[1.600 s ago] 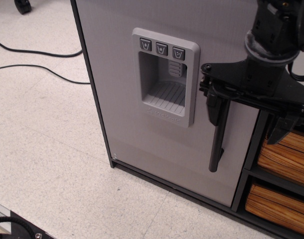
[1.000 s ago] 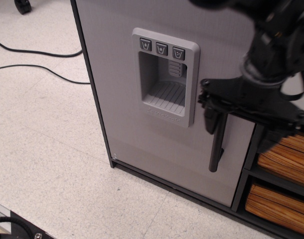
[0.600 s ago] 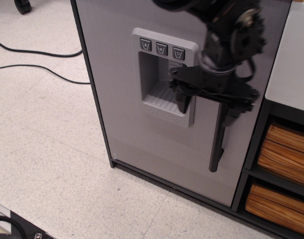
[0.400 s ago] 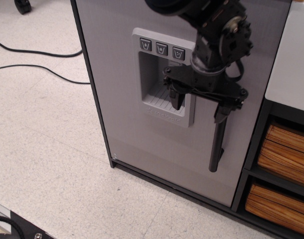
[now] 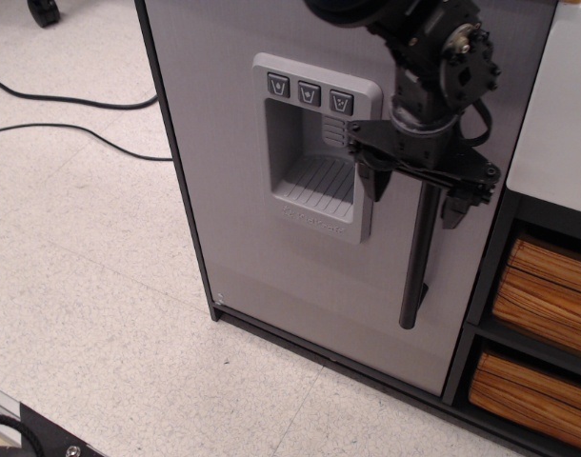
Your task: Open fridge
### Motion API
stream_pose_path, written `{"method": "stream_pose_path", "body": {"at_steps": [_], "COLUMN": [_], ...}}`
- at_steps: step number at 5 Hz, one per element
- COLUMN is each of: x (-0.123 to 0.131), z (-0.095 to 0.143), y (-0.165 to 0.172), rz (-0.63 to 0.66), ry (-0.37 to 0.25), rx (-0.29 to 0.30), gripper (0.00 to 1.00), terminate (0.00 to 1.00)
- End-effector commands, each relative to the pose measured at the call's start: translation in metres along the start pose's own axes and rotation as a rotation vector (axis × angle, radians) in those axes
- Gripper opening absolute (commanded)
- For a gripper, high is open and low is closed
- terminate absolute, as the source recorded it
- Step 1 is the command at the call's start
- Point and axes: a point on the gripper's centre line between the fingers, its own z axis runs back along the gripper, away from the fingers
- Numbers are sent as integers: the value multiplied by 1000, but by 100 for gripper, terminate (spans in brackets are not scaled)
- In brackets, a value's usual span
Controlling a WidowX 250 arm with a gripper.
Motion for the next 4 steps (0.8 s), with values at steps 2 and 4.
{"method": "stream_pose_path", "body": {"at_steps": [2,4], "x": [35,45], "z": [7,7], "y": [-9,-10], "rz": [-58,-99], "ry": [-93,-107], "rx": [-69,-107], "gripper": [0,0], "terminate": [0,0]}}
